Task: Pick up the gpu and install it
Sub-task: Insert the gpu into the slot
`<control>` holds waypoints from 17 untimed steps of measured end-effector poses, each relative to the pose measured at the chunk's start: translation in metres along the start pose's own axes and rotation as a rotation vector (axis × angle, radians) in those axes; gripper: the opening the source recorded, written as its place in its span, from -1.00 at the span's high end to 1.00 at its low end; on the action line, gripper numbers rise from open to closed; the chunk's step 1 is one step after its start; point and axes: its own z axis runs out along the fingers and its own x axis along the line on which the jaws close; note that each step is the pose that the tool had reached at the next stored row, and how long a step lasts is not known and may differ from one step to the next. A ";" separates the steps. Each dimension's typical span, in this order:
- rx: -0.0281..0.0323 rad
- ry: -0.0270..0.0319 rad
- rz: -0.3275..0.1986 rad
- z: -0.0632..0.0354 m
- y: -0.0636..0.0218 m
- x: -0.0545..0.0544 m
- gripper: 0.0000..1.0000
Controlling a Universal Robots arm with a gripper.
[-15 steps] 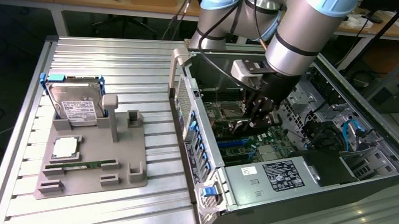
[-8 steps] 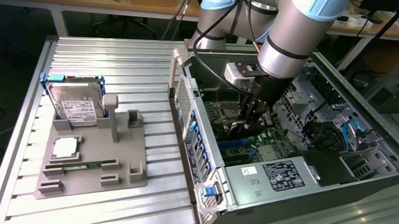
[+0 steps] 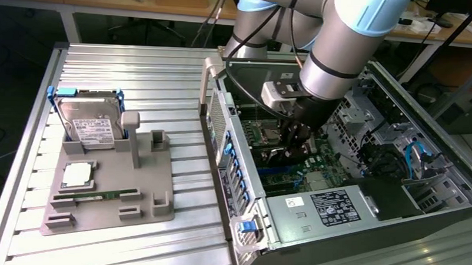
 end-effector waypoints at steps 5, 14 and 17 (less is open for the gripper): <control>0.0006 0.0005 0.000 0.0064 0.0012 0.000 0.46; -0.0012 0.0006 0.000 0.0044 0.0014 0.002 0.46; -0.0012 0.0004 0.000 0.0041 0.0014 0.003 0.46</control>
